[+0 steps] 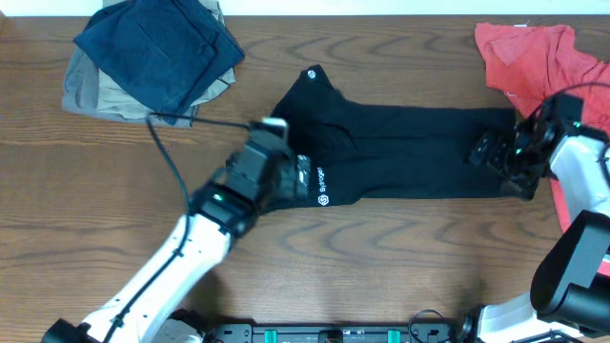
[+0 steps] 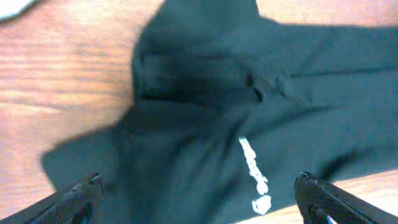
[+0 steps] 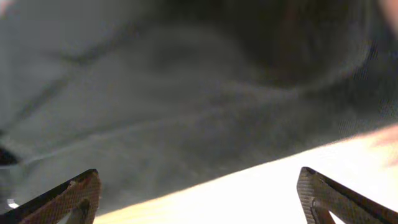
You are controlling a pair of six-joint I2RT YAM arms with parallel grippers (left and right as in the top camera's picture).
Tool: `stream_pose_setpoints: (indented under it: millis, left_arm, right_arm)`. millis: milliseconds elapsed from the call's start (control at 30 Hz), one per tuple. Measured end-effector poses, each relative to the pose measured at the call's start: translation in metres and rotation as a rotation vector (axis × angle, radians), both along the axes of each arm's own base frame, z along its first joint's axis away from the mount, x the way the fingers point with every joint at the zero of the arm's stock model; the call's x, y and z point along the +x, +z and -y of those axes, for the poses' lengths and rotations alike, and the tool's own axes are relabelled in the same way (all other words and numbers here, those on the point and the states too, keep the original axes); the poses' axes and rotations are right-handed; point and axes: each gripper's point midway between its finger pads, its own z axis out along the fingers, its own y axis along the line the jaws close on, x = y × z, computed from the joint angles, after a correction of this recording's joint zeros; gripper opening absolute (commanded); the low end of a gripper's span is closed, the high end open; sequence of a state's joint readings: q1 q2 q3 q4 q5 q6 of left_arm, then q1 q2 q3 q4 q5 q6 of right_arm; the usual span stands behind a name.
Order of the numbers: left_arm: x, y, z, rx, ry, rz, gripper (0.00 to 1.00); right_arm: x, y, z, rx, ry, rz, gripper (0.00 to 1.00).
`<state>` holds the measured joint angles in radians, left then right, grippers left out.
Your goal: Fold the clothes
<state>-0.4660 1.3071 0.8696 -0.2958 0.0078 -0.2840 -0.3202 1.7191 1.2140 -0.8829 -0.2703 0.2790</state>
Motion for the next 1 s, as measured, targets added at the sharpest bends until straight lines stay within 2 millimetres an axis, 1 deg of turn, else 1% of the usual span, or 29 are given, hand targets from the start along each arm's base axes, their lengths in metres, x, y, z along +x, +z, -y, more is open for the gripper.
stream_pose_setpoints:
  millis: [133, 233, 333, 433, 500, 533, 600, 667, 867, 933, 1000]
  left_arm:
    - [0.04, 0.033, -0.023, -0.049, 0.028, 0.016, 0.98]
    - [0.075, 0.054, -0.04, -0.079, 0.038, 0.008, 0.98]
    - [0.101, 0.06, -0.05, -0.086, 0.025, -0.029, 0.98]
    - [0.134, 0.061, -0.048, -0.084, -0.012, -0.033, 0.98]
    - [0.152, 0.054, -0.041, -0.081, -0.041, -0.039, 0.98]
    - [0.157, 0.049, -0.039, -0.08, -0.049, -0.047, 0.98]
    - [0.167, 0.035, -0.034, -0.079, -0.068, -0.07, 0.98]
    - [0.175, 0.016, -0.03, -0.073, -0.082, -0.097, 0.98]
    - [0.191, -0.044, -0.016, -0.056, -0.151, -0.147, 0.98]
    - [0.193, -0.061, -0.008, -0.042, -0.182, -0.154, 0.98]
    - [0.192, -0.073, 0.001, -0.027, -0.22, -0.154, 0.98]
  right_arm:
    - [0.035, 0.042, 0.002, -0.059, 0.055, 0.125, 0.99]
    - [0.055, 0.071, 0.0, -0.138, 0.09, 0.202, 0.99]
    - [0.069, 0.087, 0.006, -0.219, 0.094, 0.253, 0.99]
    - [0.077, 0.093, 0.018, -0.288, 0.074, 0.281, 0.99]
    - [0.081, 0.097, 0.026, -0.329, 0.057, 0.299, 0.99]
    - [0.083, 0.098, 0.028, -0.341, 0.052, 0.304, 0.99]
    - [0.087, 0.098, 0.031, -0.356, 0.046, 0.313, 0.99]
    - [0.09, 0.093, 0.034, -0.365, 0.043, 0.306, 0.99]
    - [0.102, 0.052, 0.042, -0.378, 0.048, 0.239, 0.99]
    - [0.105, 0.04, 0.044, -0.381, 0.049, 0.221, 0.99]
    - [0.108, 0.033, 0.045, -0.383, 0.05, 0.214, 0.99]
